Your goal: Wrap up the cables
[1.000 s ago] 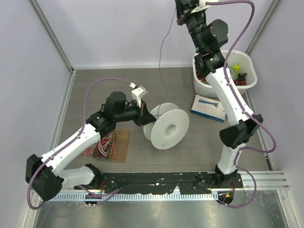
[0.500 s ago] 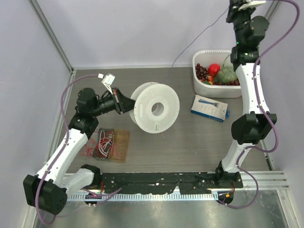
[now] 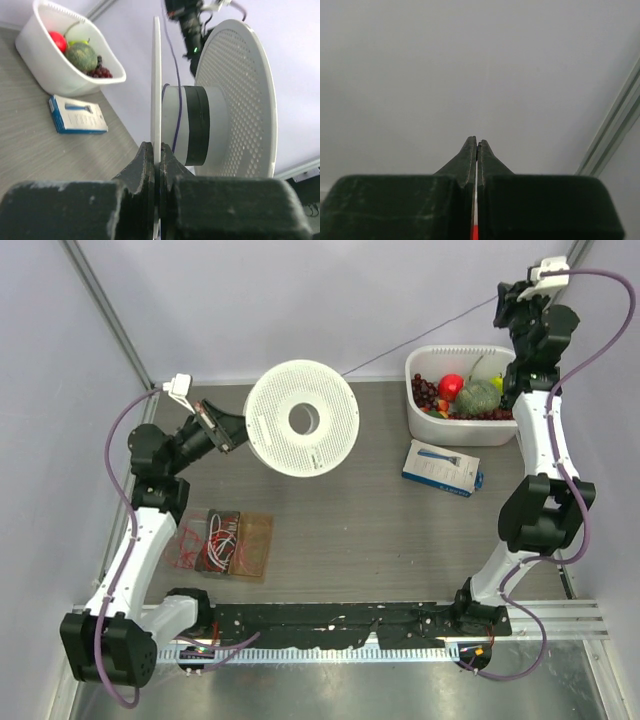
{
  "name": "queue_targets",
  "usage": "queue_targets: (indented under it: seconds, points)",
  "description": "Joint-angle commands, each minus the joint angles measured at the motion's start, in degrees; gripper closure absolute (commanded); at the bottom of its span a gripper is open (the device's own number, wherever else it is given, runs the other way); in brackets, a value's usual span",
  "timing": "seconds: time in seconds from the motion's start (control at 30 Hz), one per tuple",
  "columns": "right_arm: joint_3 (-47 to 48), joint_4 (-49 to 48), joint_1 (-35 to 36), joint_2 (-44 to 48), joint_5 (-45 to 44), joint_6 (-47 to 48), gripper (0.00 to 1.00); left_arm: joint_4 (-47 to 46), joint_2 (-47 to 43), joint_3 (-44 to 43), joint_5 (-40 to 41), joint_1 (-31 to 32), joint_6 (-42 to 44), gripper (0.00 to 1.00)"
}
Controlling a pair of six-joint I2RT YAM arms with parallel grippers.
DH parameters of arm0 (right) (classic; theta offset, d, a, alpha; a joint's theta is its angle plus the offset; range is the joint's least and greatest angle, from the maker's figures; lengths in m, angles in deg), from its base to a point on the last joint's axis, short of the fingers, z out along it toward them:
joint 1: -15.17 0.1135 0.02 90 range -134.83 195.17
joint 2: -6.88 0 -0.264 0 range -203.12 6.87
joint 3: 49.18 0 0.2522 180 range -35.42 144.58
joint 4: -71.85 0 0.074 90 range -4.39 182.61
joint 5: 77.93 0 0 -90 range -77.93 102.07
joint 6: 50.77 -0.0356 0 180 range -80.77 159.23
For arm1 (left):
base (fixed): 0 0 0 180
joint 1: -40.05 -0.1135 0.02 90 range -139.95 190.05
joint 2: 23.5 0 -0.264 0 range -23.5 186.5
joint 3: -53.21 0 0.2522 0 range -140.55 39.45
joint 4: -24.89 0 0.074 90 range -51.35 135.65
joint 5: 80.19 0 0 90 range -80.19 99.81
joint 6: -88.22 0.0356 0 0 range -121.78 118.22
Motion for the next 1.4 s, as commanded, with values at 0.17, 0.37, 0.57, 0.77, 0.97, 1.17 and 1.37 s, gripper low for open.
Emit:
queue_targets:
  seconds: [0.17, 0.37, 0.57, 0.77, 0.97, 1.17, 1.37]
  points:
    - [-16.29, -4.66, -1.18, 12.40, 4.35, 1.02, 0.99, 3.82, 3.66, -13.01, 12.18, -9.91, -18.32, 1.00]
    - [-27.72, -1.86, -0.57, 19.61, 9.00, -0.03, 0.99, 14.29, 5.59, -18.20, 17.98, -13.42, -23.52, 1.00]
    - [-39.50, 3.94, 3.11, 28.48, 13.84, 0.92, 0.99, 22.99, 9.81, -24.79, 22.20, -15.71, -27.04, 1.00]
    - [-50.41, 13.59, 15.15, 40.26, 17.35, 11.46, 0.99, 34.66, 13.32, -33.65, 28.53, -15.71, -22.13, 1.00]
    - [-50.16, 23.63, 29.90, 49.32, 17.71, 17.88, 0.99, 42.33, 17.63, -40.97, 35.29, -15.28, -12.56, 1.00]
    - [-42.00, 30.93, 38.44, 50.21, 17.71, 17.11, 0.99, 40.84, 19.30, -40.62, 42.16, -12.38, -5.95, 1.00]
    - [-37.51, 34.27, 47.49, 48.36, 16.92, 17.63, 0.99, 41.71, 22.64, -45.35, 47.87, -6.32, 1.59, 1.00]
